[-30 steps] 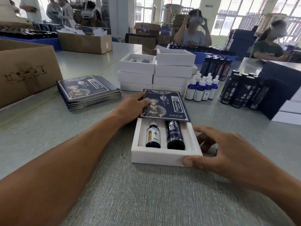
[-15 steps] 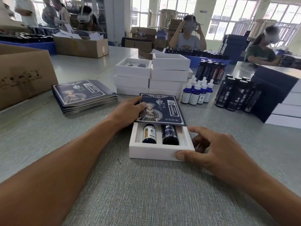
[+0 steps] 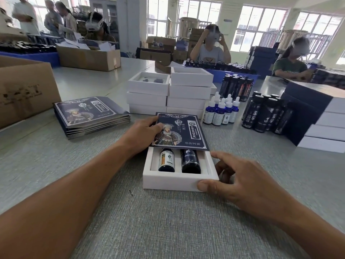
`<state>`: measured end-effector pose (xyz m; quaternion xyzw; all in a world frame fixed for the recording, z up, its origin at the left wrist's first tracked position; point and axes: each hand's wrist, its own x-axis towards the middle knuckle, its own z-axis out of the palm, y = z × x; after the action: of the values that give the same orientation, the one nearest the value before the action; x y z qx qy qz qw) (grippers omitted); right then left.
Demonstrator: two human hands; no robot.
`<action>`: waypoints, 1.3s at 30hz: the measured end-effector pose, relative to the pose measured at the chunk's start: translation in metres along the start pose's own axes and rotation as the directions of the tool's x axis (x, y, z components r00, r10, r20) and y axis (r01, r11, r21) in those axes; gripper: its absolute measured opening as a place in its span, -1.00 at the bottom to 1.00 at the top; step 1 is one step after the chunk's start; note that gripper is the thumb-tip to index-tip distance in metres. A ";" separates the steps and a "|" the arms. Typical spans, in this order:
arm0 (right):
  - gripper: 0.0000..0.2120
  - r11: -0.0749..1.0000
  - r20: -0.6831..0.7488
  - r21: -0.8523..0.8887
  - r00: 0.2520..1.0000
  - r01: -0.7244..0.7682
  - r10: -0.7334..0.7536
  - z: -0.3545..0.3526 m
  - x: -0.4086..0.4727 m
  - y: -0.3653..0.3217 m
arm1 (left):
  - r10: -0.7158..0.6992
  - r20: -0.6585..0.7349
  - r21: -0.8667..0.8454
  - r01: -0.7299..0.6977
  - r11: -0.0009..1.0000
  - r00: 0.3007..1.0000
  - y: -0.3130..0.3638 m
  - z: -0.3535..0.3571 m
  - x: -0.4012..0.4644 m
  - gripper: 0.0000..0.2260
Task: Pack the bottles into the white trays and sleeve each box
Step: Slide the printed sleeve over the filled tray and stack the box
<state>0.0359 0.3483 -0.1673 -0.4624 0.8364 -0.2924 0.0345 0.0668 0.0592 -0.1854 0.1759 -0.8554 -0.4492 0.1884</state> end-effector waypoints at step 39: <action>-0.19 0.994 -0.162 -0.005 0.981 -0.105 0.103 0.009 0.018 0.013 | 0.042 -0.088 0.032 -0.040 0.999 0.995 0.007 0.002 -0.007 -0.83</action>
<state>0.0185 0.3354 -0.1780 -0.3930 0.8614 -0.3211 -0.0212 0.0714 0.0676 -0.1814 0.1809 -0.8565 -0.4239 0.2324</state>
